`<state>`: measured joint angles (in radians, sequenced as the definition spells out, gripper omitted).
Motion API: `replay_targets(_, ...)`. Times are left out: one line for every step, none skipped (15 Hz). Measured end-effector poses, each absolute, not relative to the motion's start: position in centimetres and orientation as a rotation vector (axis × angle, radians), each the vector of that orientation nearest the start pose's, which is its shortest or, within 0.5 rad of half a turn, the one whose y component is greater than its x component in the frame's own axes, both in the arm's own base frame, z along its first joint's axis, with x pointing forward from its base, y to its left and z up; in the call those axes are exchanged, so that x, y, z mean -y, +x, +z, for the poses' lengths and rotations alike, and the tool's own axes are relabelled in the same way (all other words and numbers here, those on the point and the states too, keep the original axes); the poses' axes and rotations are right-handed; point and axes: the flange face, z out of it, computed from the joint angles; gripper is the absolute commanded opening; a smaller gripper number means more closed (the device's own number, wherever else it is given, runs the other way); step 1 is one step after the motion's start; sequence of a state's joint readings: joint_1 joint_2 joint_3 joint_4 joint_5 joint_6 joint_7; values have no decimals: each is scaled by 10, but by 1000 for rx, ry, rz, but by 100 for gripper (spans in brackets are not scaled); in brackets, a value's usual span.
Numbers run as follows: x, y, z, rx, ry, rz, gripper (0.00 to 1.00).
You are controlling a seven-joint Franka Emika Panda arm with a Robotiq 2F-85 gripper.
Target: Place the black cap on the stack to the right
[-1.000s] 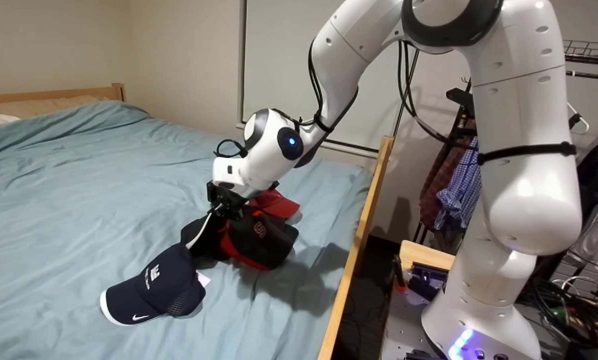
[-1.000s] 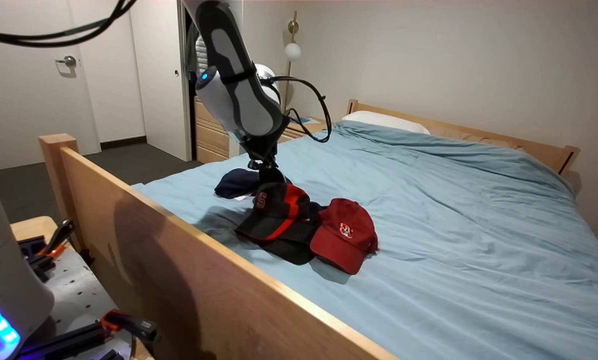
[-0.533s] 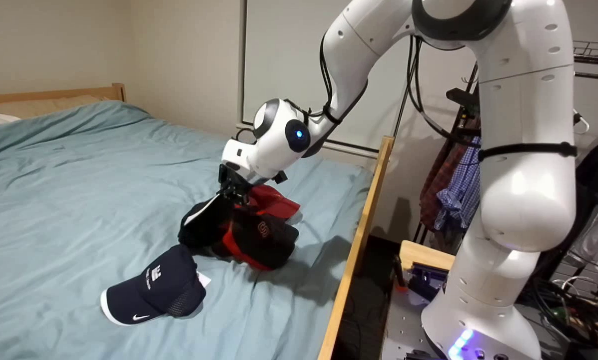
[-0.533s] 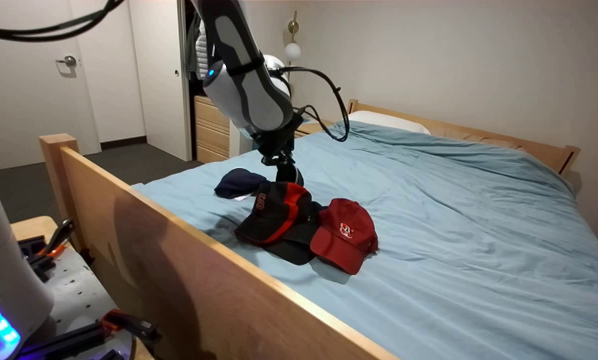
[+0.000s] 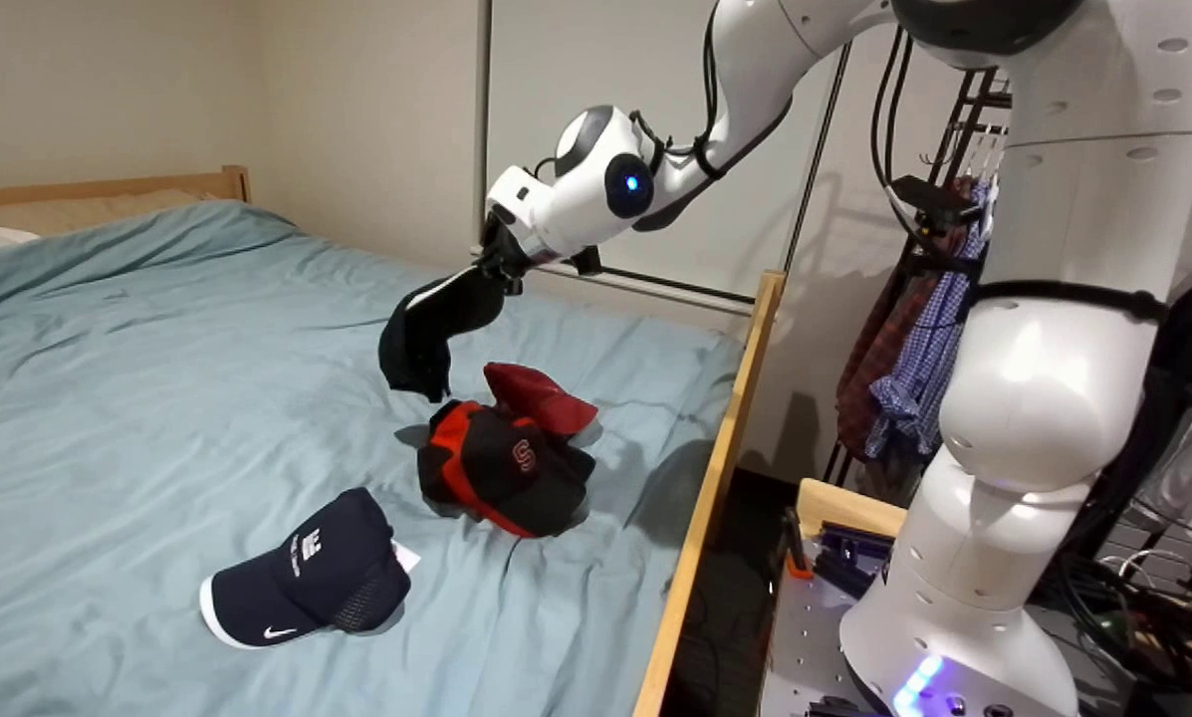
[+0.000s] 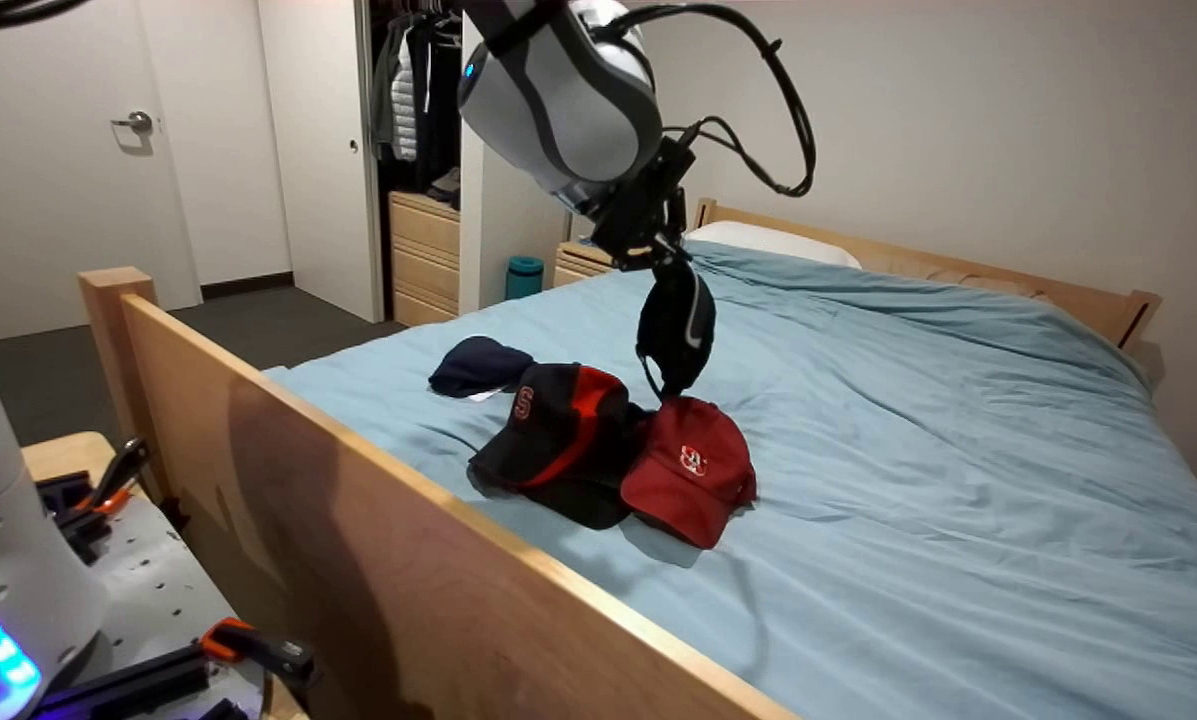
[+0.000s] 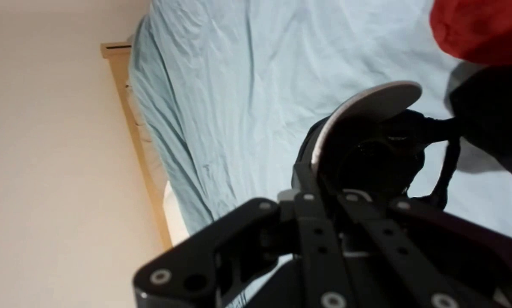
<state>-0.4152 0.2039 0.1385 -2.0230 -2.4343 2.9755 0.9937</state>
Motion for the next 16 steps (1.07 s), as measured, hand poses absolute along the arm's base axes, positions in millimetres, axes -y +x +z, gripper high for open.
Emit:
replay_targets(119,556,355,-1122,1853,752,5)
replay_targets(125,558,363,-1113,1835,749,5)
replay_targets(131,560,367,-1107,1823,741,5)
replay_targets(138,559,369,-1098,1820,731,5)
replay_targets(146,558,368,-1089,1823,717,4)
replay_targets(155,555,365,-1080,1830,701,4)
replay_targets(164,552,360,-1070,1841,683,4)
replay_targets(173,549,354,-1061,1856,664,4)
replay_targets(180,544,347,-1055,1872,645,4)
replay_targets(186,539,339,-1052,1889,625,4)
replay_targets(191,532,329,-1051,1911,603,4)
replay_targets(194,524,319,-1053,1939,582,4)
replay_targets(196,515,308,-1061,1972,564,4)
replay_targets(196,506,298,-1069,2007,546,4)
replay_targets(196,496,288,-1075,2041,527,4)
replay_targets(196,487,278,-1076,2073,505,4)
